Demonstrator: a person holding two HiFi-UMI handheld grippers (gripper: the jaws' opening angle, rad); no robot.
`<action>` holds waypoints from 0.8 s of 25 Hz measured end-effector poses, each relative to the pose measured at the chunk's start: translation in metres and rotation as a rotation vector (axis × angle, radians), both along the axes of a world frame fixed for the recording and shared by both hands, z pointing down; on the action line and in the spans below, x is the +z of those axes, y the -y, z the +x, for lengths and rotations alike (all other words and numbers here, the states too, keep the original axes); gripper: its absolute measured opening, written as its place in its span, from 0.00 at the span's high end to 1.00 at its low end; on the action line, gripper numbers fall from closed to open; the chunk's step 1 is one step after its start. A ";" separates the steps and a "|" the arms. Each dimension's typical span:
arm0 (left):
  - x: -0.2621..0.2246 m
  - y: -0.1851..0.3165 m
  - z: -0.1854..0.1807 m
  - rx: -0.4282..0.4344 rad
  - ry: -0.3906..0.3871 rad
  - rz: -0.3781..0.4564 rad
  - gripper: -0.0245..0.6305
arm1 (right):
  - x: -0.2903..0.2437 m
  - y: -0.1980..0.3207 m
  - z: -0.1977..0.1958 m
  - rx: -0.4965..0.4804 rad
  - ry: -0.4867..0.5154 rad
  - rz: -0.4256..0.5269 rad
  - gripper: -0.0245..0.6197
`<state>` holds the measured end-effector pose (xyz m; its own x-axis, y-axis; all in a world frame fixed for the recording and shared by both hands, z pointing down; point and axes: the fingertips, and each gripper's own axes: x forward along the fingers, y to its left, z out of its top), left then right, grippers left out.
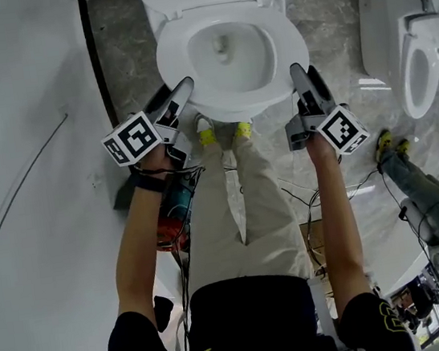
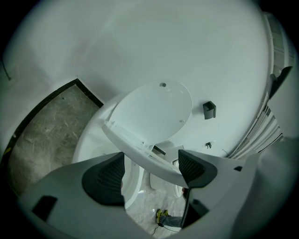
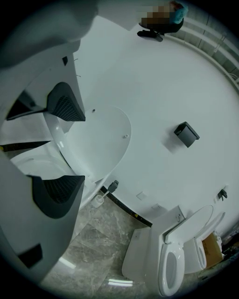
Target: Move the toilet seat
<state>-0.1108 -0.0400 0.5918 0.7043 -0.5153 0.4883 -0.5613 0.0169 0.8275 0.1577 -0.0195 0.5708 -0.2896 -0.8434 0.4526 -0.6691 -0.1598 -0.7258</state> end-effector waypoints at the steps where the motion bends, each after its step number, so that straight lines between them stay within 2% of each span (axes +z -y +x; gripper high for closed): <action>1: -0.001 0.002 0.000 -0.005 -0.007 0.000 0.39 | -0.002 0.002 0.001 0.002 0.001 0.003 0.39; 5: -0.006 0.011 0.001 -0.018 -0.018 0.003 0.39 | -0.009 0.012 0.001 -0.007 0.000 0.025 0.39; 14: -0.008 0.028 0.001 -0.080 -0.063 -0.008 0.39 | -0.008 0.026 0.005 0.056 0.068 0.036 0.39; 20: -0.019 0.037 0.003 -0.112 -0.102 -0.002 0.39 | -0.022 0.035 0.012 0.054 0.047 0.071 0.38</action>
